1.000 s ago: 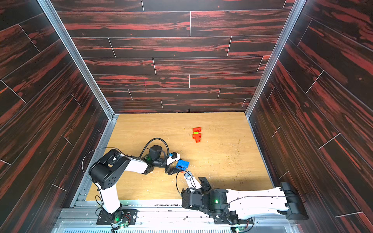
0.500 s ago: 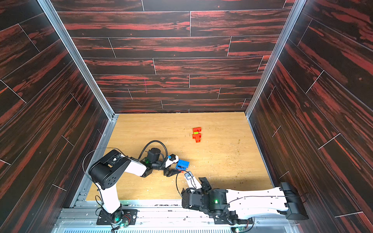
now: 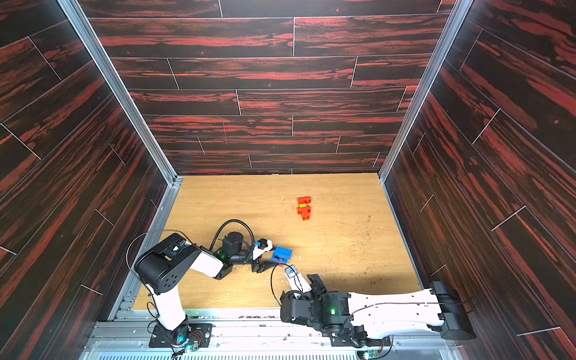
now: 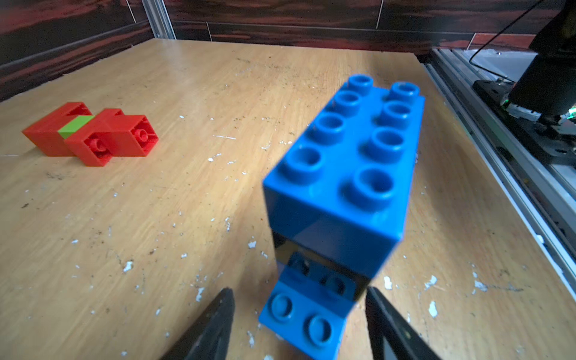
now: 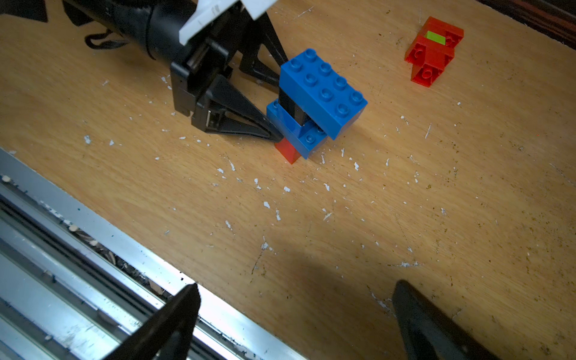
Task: Assemble the letter f with lego
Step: Adjust the lego brick at the center of the board.
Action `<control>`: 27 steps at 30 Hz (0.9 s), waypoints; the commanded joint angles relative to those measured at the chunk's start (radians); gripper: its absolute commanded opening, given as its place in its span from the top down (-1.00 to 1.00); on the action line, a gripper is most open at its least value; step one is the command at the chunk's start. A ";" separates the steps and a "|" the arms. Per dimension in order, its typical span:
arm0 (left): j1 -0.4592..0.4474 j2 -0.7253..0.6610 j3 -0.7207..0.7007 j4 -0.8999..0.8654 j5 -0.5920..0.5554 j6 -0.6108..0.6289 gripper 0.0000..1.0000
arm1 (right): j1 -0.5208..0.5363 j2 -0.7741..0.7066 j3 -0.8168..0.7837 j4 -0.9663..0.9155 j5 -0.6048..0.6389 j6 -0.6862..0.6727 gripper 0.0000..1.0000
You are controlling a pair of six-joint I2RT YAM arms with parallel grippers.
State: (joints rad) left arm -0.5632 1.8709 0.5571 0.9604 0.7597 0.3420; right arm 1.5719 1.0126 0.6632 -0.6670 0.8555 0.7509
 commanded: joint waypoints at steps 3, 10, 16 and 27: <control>-0.003 -0.039 -0.012 0.046 0.017 -0.013 -0.29 | 0.006 0.006 0.028 -0.019 0.003 0.016 -0.97; -0.004 -0.036 -0.007 0.018 0.033 -0.008 -0.16 | 0.006 0.006 0.033 -0.020 0.001 0.013 -0.97; -0.004 -0.030 -0.002 0.008 0.046 -0.006 -0.10 | 0.006 0.010 0.038 -0.023 0.003 0.010 -0.97; -0.007 -0.029 -0.008 -0.017 0.077 0.008 -0.01 | 0.006 0.015 0.048 -0.028 0.007 0.000 -0.97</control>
State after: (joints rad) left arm -0.5659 1.8690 0.5552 0.9535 0.8059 0.3325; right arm 1.5719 1.0233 0.6827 -0.6777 0.8532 0.7506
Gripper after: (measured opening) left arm 0.507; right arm 0.985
